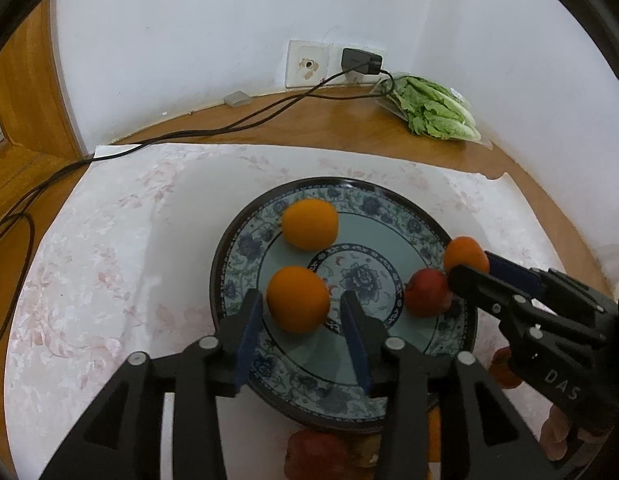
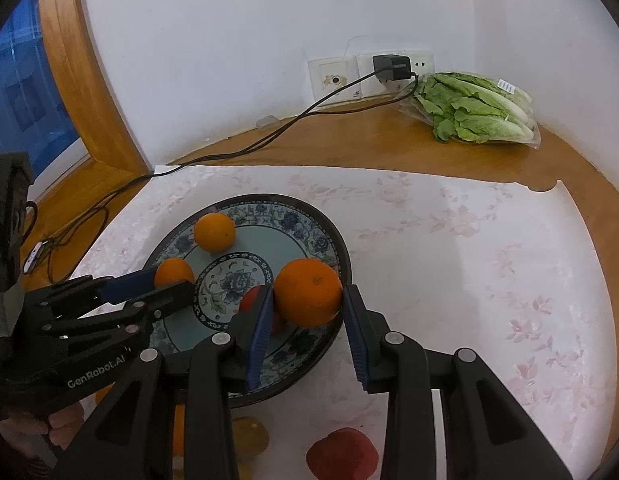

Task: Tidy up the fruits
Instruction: 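Open the left tool on the plate while the right tool releases its orange, then withdraw both open tools from the plate toward the fruit pile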

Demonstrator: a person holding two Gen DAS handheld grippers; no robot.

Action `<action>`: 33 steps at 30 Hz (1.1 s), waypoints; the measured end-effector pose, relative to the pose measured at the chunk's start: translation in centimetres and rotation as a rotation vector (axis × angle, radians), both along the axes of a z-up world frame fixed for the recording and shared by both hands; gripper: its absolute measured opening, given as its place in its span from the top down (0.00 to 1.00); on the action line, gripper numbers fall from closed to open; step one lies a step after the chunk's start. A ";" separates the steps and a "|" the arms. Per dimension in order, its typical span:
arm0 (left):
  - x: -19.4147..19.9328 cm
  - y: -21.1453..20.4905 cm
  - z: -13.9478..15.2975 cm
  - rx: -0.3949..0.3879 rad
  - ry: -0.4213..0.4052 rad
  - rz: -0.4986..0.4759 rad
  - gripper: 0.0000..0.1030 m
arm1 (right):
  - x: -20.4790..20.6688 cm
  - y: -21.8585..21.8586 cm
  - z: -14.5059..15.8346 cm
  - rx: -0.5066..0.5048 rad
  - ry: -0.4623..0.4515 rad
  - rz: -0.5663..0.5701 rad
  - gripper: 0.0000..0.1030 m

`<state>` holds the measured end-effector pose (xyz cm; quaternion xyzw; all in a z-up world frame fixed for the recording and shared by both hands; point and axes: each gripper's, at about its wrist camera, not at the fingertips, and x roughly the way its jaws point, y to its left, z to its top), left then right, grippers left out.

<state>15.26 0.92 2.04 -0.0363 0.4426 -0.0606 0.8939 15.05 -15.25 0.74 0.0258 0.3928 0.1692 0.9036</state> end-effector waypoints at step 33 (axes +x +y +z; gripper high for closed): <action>-5.1 1.0 2.6 0.043 -0.024 0.028 0.30 | -5.1 -1.0 2.4 0.026 -0.046 0.002 0.54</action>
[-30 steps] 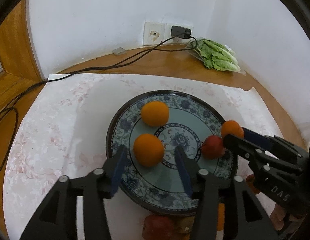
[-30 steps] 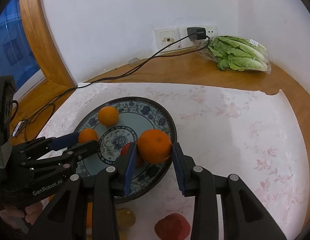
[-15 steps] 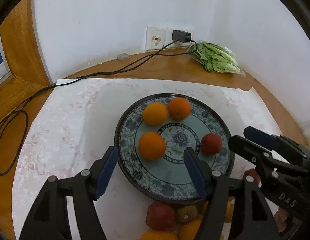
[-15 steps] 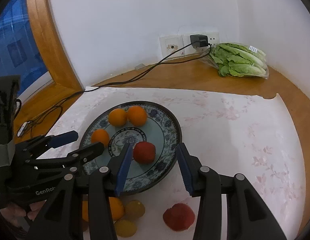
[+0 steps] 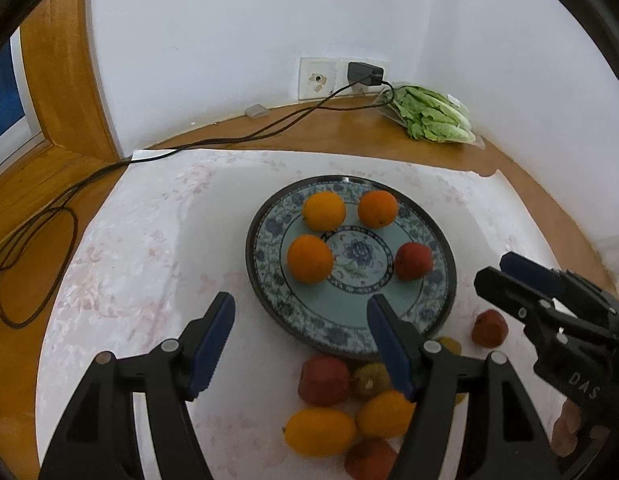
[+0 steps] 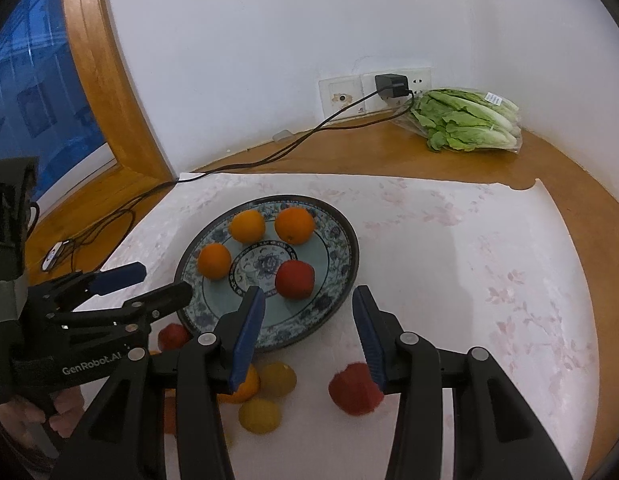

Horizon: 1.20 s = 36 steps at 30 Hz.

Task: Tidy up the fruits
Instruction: 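Withdraw both open tools from the plate toward the fruit pile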

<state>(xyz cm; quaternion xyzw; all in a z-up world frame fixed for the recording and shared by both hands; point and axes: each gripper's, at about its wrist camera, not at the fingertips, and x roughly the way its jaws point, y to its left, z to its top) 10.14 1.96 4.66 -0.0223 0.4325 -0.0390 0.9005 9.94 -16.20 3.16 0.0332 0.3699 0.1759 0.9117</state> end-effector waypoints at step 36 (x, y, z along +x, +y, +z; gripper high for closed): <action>-6.3 1.0 -2.0 -0.076 0.073 0.015 0.29 | -7.0 -3.0 -1.5 0.019 0.056 -0.011 0.50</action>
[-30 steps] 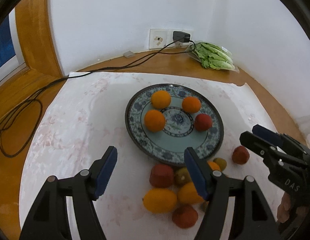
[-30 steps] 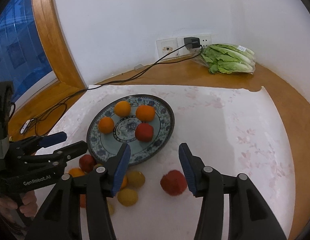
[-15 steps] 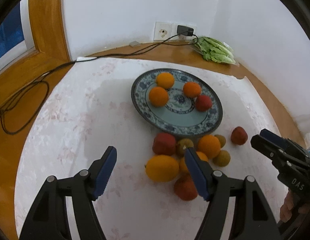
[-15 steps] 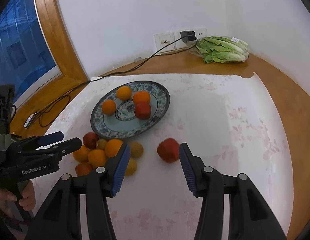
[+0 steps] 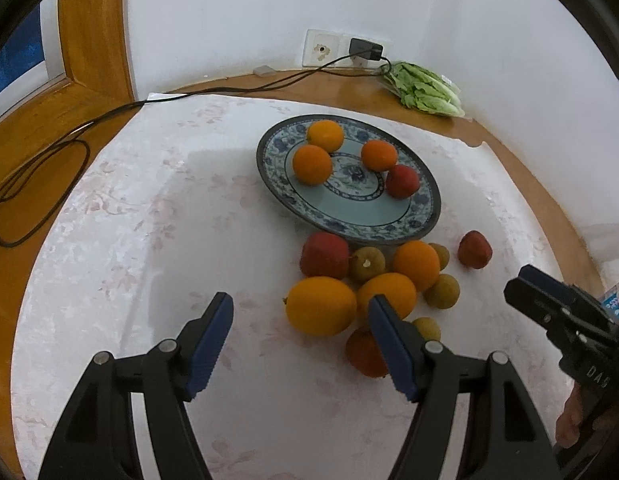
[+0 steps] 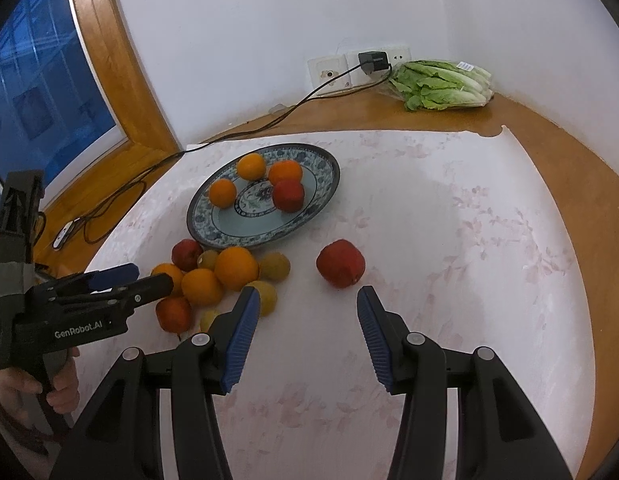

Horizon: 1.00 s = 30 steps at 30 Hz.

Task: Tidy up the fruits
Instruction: 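Withdraw both open tools from the plate toward the fruit pile, then move the left tool around a large orange while the right tool reaches a yellow fruit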

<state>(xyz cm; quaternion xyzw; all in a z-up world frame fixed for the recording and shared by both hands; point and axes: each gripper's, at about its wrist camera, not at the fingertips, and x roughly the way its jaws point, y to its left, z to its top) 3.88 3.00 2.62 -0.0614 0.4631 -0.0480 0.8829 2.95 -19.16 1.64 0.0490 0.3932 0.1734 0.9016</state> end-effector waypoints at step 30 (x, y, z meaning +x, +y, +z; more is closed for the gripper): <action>-0.5 1.0 -0.5 -0.054 0.010 0.000 0.59 | -0.9 2.8 -0.9 0.000 0.030 0.075 0.50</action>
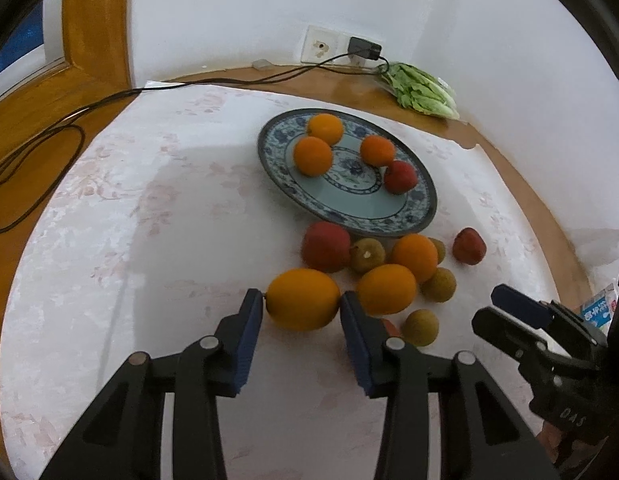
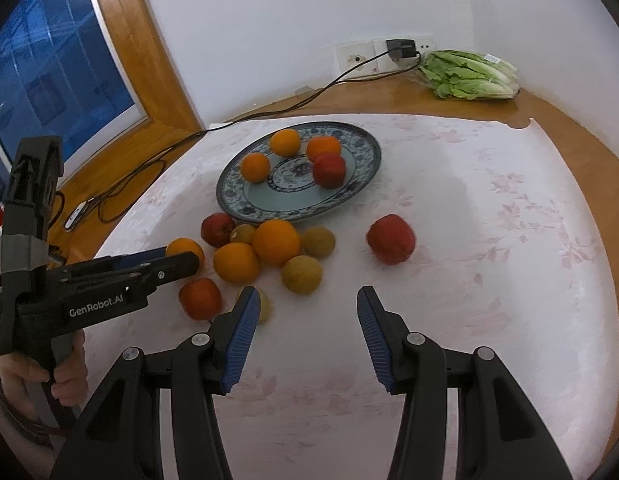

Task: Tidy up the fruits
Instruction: 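Move the left tool around a large orange while the right tool reaches a yellow fruit, then close the left tool on the large orange while the right tool grasps the yellow fruit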

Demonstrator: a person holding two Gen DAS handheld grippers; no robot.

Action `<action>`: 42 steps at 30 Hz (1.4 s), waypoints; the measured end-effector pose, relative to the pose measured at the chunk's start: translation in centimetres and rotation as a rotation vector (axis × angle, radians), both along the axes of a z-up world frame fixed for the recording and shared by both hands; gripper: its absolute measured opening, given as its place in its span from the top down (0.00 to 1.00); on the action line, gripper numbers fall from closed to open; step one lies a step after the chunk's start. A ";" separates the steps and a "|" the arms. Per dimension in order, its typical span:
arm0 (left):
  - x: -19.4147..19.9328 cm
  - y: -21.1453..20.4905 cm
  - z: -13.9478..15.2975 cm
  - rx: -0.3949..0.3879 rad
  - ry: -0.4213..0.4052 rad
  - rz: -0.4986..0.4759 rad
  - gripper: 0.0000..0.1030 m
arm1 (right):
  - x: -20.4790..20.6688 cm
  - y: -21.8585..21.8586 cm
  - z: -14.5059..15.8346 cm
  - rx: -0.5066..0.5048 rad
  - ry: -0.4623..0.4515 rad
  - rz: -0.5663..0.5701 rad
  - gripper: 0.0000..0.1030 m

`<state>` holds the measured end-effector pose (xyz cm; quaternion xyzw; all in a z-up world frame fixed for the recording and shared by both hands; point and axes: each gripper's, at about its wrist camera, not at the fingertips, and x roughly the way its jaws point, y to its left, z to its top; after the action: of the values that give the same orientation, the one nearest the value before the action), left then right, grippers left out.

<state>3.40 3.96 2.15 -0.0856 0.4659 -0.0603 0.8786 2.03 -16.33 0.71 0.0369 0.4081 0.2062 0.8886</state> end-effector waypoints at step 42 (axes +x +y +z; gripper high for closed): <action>-0.5 0.6 1.0 0.017 -0.011 0.045 0.59 | -0.3 3.7 -1.2 -0.019 0.011 0.129 0.76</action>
<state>2.95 4.53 3.12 -0.0881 0.4594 -0.0370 0.8831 1.74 -12.62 -0.44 0.0032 0.4167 0.2589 0.8714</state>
